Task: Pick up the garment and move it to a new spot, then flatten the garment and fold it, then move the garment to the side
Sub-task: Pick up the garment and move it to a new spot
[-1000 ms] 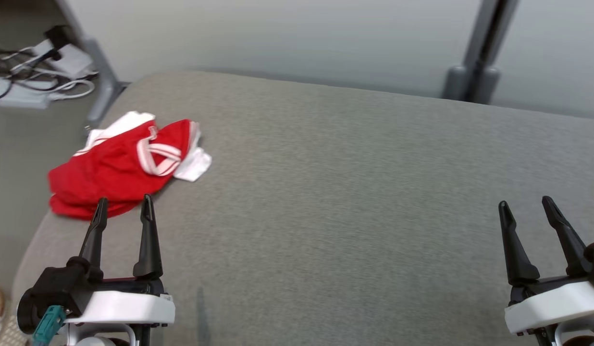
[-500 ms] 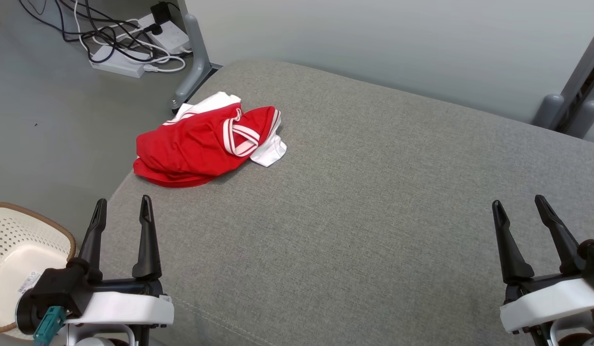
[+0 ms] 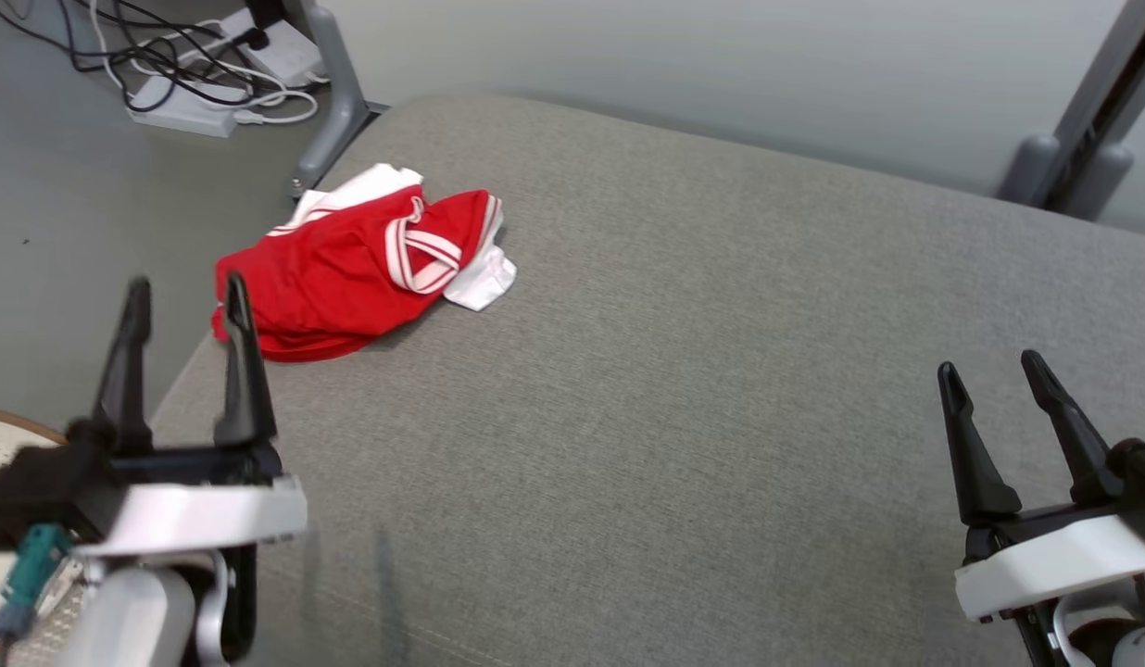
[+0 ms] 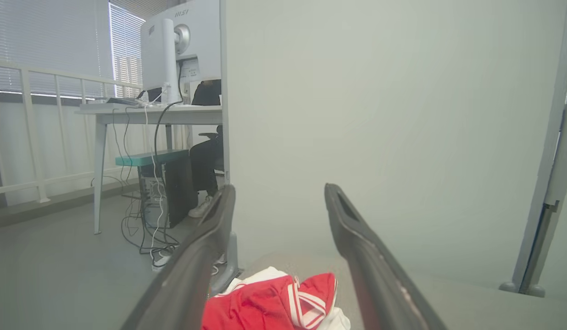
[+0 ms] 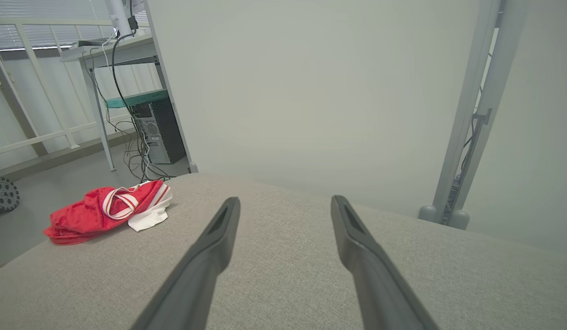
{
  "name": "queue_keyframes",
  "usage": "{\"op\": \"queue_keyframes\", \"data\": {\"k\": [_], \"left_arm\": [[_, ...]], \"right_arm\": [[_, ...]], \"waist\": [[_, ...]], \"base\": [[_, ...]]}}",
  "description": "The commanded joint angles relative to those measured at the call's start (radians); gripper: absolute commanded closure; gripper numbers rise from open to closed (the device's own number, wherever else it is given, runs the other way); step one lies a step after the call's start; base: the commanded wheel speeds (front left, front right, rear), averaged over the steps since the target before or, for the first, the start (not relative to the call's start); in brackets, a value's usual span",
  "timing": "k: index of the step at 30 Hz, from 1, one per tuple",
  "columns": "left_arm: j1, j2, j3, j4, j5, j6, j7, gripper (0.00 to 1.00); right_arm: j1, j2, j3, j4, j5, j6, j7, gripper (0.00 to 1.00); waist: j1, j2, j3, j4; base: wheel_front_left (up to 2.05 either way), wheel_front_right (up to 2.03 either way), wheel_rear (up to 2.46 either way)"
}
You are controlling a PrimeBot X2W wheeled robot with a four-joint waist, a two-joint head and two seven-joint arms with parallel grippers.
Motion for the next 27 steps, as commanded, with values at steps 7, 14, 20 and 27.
{"op": "queue_keyframes", "data": {"k": [7,14,20,27], "left_arm": [[-0.225,0.022,0.043,0.123,-0.02,-0.058,0.002,0.0],[-0.406,0.028,0.051,0.485,-0.103,-0.16,0.047,0.0],[-0.529,0.029,0.04,0.816,-0.142,-0.236,0.093,0.0],[-0.611,0.043,0.051,1.063,-0.173,-0.271,0.134,0.0]], "right_arm": [[-0.061,-0.034,0.015,-0.048,-0.016,-0.001,0.032,0.0],[-0.115,-0.049,0.027,-0.058,-0.01,-0.001,0.038,0.0],[-0.141,-0.049,0.036,-0.044,-0.006,-0.001,0.026,0.0],[-0.174,-0.057,0.053,-0.029,-0.001,-0.001,0.014,0.0]], "waist": [[0.0,-0.0001,0.144,-0.123],[0.0,-0.0001,0.264,-0.219],[0.0,-0.0001,0.322,-0.264],[0.0,-0.0001,0.352,-0.295]], "base": [[0.0,0.0,0.0],[0.0,0.0,0.0],[0.0,0.0,0.0],[0.0,0.0,0.0]]}}
